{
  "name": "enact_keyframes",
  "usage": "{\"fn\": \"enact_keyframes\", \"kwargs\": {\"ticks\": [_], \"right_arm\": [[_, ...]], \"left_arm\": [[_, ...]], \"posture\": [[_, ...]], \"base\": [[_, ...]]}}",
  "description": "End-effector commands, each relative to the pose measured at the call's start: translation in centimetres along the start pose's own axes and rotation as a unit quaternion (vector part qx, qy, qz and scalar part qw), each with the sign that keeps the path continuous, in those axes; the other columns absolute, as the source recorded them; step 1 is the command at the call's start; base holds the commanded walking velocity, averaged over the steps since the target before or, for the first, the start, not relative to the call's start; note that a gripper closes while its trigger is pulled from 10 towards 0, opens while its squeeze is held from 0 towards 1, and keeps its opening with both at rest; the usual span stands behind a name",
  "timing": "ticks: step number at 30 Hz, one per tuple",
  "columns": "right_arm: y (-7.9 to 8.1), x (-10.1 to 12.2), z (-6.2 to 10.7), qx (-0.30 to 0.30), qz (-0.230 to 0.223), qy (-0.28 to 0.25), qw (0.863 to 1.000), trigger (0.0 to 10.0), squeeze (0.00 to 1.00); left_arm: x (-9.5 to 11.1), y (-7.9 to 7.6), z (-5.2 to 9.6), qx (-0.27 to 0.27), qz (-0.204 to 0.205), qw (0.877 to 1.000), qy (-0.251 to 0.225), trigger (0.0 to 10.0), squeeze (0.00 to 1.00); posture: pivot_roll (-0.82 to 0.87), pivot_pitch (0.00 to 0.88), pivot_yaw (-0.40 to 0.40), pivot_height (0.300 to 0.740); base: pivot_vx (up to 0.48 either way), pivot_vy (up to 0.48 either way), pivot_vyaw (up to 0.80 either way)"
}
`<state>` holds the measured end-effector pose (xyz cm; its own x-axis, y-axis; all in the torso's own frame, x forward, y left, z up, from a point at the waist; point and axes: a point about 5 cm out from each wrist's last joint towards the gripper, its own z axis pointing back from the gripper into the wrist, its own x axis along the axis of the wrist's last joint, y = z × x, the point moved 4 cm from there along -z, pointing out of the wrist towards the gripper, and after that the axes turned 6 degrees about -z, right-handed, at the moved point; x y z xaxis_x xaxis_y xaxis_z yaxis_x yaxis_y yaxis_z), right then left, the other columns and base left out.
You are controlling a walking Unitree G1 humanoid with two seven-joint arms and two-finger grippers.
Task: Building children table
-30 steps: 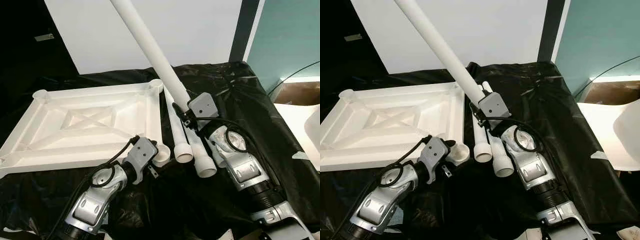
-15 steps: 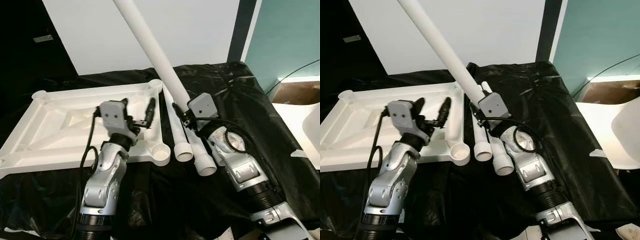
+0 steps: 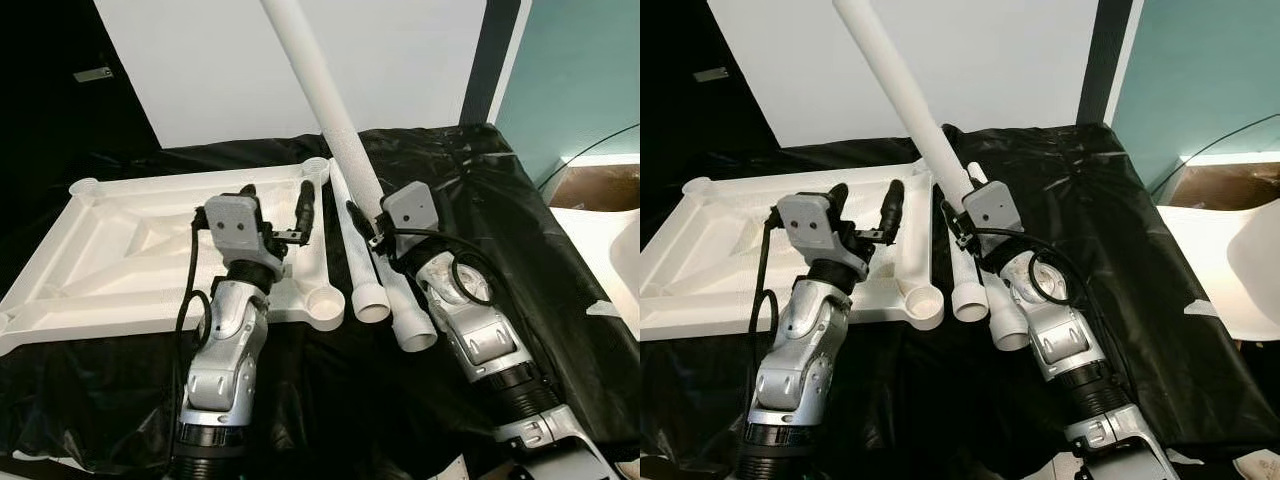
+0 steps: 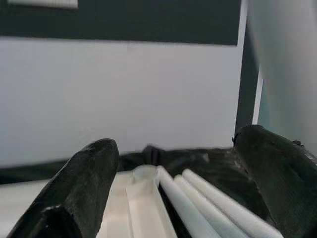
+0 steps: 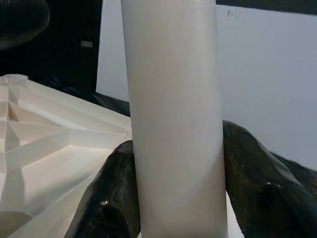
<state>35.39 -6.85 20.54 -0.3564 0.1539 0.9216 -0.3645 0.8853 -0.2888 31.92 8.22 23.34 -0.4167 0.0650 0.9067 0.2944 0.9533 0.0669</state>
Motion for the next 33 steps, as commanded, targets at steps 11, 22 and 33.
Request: {"fn": "enact_keyframes", "kwargs": {"ticks": [11, 22, 33], "right_arm": [[-0.5, -0.2, -0.2, -0.025, -0.041, 0.004, 0.999, 10.0, 0.0], [-1.1, 0.0, 0.1, -0.051, -0.098, -0.009, 0.994, 10.0, 0.0], [-3.0, -1.5, 0.8, -0.113, -0.171, 0.005, 0.979, 10.0, 0.0]], "left_arm": [[-2.8, 1.6, 0.2, 0.083, -0.057, 0.993, 0.063, 10.0, 0.0], [-3.0, 2.4, 1.0, 0.077, -0.1, 0.99, 0.069, 10.0, 0.0], [-3.9, 3.3, 4.8, 0.075, -0.144, 0.982, 0.1, 10.0, 0.0]], "posture": [[0.1, 0.0, 0.106, 0.74], [0.12, 0.0, 0.115, 0.74], [0.18, 0.0, 0.087, 0.74]], "base": [[0.0, 0.0, 0.0], [0.0, 0.0, 0.0], [0.0, 0.0, 0.0]]}}
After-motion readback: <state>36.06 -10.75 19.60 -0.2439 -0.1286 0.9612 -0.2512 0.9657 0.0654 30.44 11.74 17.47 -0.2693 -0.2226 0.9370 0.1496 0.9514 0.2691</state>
